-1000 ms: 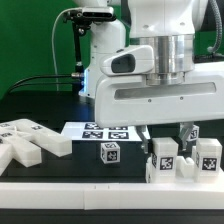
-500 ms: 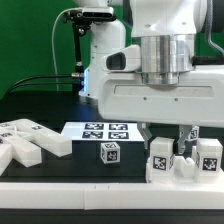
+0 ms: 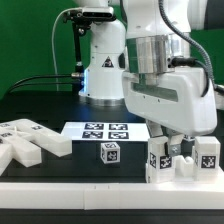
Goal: Assemble chair
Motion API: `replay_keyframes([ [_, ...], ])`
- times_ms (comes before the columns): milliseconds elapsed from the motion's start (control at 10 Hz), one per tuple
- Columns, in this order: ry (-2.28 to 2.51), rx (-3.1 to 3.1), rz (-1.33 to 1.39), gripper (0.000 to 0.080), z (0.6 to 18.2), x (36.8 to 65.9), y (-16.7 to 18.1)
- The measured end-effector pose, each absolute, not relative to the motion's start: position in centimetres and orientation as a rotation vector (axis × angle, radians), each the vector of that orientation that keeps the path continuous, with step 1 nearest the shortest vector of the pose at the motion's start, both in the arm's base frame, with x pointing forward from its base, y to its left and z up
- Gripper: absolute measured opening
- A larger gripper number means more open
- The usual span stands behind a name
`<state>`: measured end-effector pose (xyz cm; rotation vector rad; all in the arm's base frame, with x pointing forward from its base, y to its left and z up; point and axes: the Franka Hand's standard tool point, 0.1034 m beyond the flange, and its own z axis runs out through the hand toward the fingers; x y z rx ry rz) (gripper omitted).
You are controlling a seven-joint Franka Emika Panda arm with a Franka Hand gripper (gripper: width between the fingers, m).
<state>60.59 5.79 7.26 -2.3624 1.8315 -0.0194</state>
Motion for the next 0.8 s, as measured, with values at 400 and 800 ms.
replay_keyframes([
  [400, 2.325, -1.823, 0.109, 0.0287, 7.12, 60.54, 5.67],
  [800, 2.415, -1.725, 0.114, 0.0365, 7.02, 60.22, 5.46],
])
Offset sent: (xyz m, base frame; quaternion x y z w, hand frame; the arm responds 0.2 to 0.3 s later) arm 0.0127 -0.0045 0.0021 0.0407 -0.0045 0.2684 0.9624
